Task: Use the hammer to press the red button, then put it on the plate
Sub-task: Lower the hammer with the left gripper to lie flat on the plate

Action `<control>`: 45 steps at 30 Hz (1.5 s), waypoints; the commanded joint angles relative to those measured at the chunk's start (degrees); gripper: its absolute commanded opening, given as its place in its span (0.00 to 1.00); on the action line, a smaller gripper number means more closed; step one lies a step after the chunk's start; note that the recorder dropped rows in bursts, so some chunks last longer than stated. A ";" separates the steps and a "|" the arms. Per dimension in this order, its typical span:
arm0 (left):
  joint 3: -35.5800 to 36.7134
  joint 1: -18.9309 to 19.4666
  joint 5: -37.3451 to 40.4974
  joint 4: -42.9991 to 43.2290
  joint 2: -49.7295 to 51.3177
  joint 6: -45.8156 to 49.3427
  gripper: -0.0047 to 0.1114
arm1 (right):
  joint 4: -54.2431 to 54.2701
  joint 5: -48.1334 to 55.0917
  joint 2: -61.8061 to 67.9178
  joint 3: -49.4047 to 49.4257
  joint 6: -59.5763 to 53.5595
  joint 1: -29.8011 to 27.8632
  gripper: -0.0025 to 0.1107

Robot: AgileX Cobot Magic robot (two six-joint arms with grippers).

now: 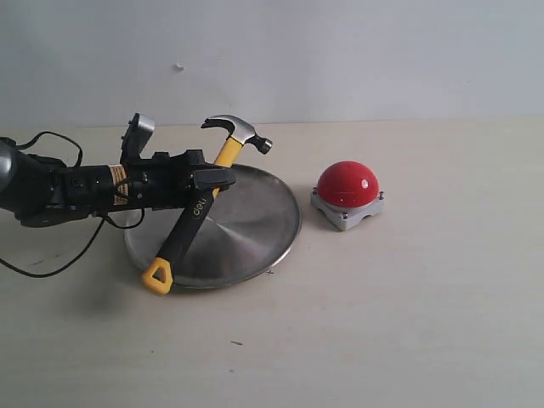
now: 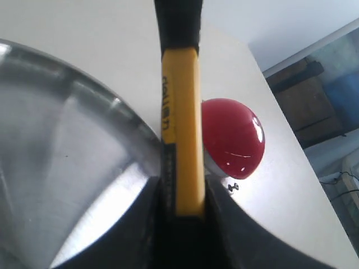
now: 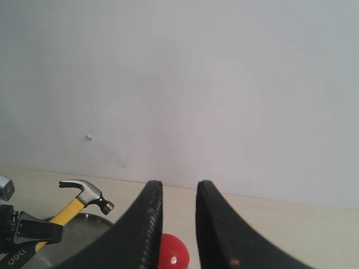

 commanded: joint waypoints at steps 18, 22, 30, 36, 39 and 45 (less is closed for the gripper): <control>-0.71 -0.33 3.21 -1.08 -0.33 0.68 0.04 | -0.05 -0.34 -0.20 0.33 -0.20 0.01 0.21; -0.71 -1.11 3.66 -1.43 -0.33 0.91 0.04 | -0.05 -0.34 -0.20 0.33 -0.20 0.01 0.21; -0.71 -1.66 6.99 -2.39 -0.33 2.40 0.04 | 0.05 -0.33 -0.20 0.33 -0.20 0.01 0.21; -0.71 -1.66 6.89 -3.11 0.88 2.40 0.04 | 0.05 -0.33 -0.20 0.33 -0.20 0.01 0.21; -0.71 -1.66 6.87 -3.99 1.99 2.40 0.04 | 0.05 -0.33 -0.20 0.33 -0.20 0.01 0.21; -0.71 -1.66 6.76 -4.29 2.37 2.40 0.04 | 0.05 -0.33 -0.20 0.33 -0.20 0.01 0.21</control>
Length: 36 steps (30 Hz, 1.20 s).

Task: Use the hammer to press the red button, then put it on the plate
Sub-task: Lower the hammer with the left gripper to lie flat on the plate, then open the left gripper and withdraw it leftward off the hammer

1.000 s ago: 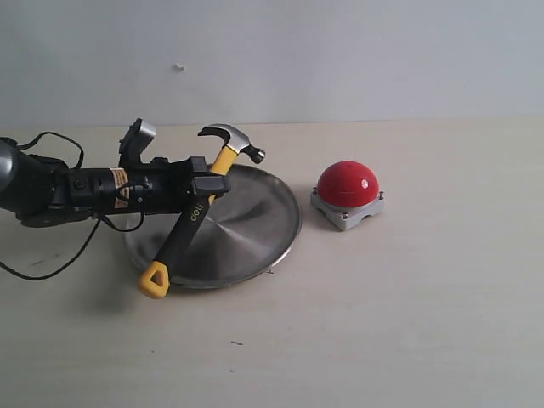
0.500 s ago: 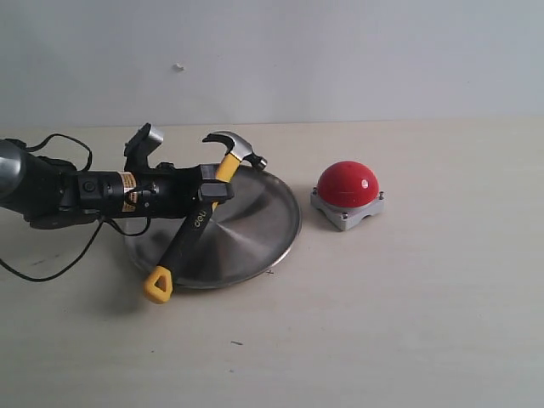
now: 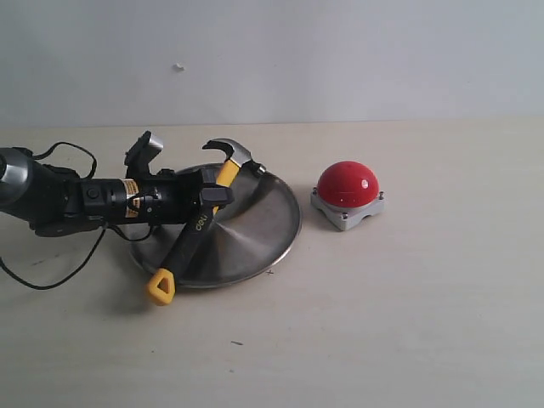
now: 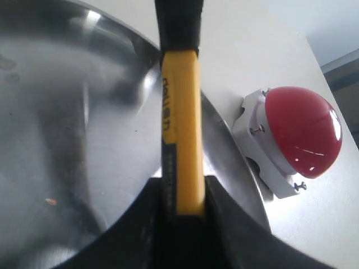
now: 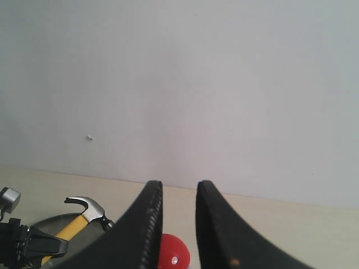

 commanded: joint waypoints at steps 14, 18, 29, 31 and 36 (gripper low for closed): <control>-0.67 -0.03 -2.49 -1.37 -0.02 0.63 0.30 | -0.09 -0.33 -0.20 0.33 -0.20 0.01 0.21; -0.67 -0.03 -2.49 -1.60 -0.02 0.63 0.45 | -0.09 -0.33 -0.20 0.33 -0.20 0.01 0.21; -0.67 0.55 -6.47 -0.86 -0.83 -2.08 0.45 | -0.09 -0.33 -0.20 0.33 -0.20 0.01 0.21; -0.67 0.55 -6.47 -0.33 -1.62 -2.08 0.45 | -0.09 -0.33 -0.20 0.33 -0.20 0.01 0.21; -0.67 0.55 -6.47 1.54 -3.08 -2.19 0.45 | -0.09 -0.33 -0.20 0.33 -0.20 0.01 0.21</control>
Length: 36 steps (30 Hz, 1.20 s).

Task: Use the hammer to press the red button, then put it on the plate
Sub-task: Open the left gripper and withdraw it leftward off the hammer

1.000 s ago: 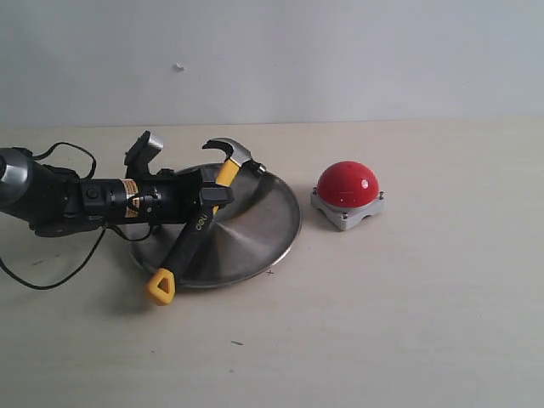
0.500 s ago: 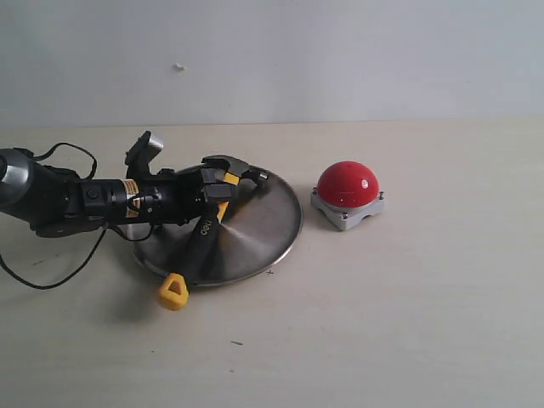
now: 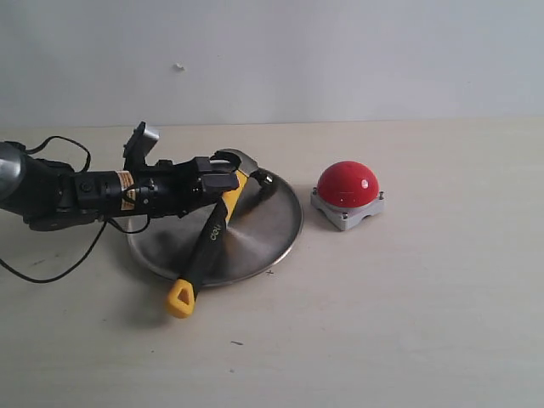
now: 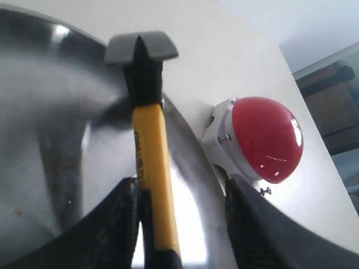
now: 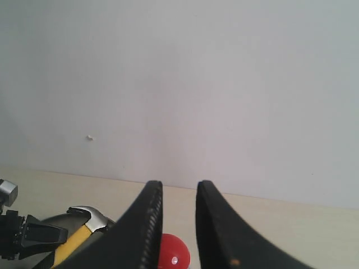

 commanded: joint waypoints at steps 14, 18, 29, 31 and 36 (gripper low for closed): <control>-0.40 3.10 -8.23 3.21 -3.07 -2.62 0.44 | -0.09 -0.33 -0.20 0.33 -0.20 0.01 0.21; 0.99 4.65 -10.66 3.61 -5.47 -2.78 0.30 | -0.09 -0.33 -0.20 0.33 -0.20 0.01 0.21; 8.92 6.63 13.47 10.25 -20.31 0.89 0.04 | -0.09 -0.33 -0.20 0.33 -0.20 0.01 0.21; 11.48 6.34 19.27 10.25 -24.30 3.47 0.04 | -0.09 -0.33 -0.20 0.33 -0.20 0.01 0.21; 19.24 6.34 24.69 6.43 -36.02 9.83 0.04 | -0.09 -0.33 -0.20 0.33 -0.20 0.01 0.21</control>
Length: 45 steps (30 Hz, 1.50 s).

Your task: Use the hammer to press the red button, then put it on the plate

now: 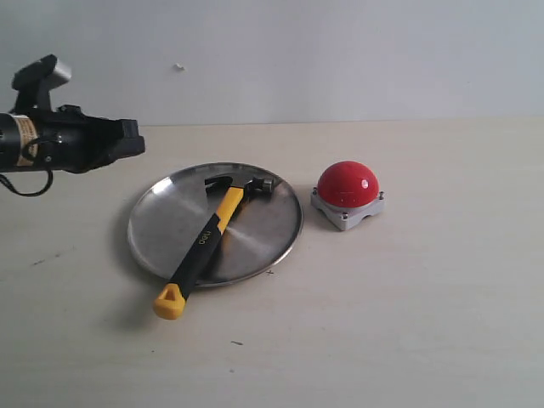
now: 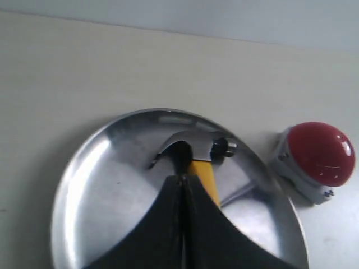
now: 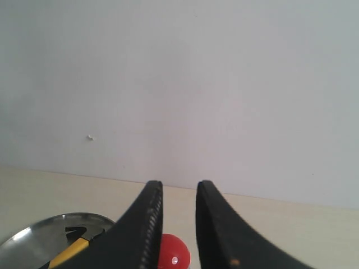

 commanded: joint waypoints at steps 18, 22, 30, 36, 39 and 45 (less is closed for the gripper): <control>34.29 -0.29 6.12 -54.39 -48.82 57.63 0.04 | -0.12 -0.33 -0.20 0.33 -0.20 0.01 0.21; 39.29 -0.29 7.21 -60.86 -56.64 63.99 0.04 | -0.12 -0.33 -0.20 0.33 -0.20 0.01 0.21; 47.88 -0.29 7.35 -69.72 -72.22 74.30 0.04 | -0.12 -0.33 -0.20 0.33 -0.20 0.01 0.21; 52.00 -0.29 11.65 -69.72 -85.22 74.73 0.04 | -0.12 -0.33 -0.20 0.33 -0.20 0.01 0.21; 52.49 -0.29 16.11 -69.61 -92.06 74.82 0.04 | -0.12 -0.33 -0.20 0.33 -0.20 0.01 0.21; 52.49 -0.29 23.05 -68.82 -102.33 74.69 0.04 | -0.12 -0.33 -0.20 0.33 -0.20 0.01 0.21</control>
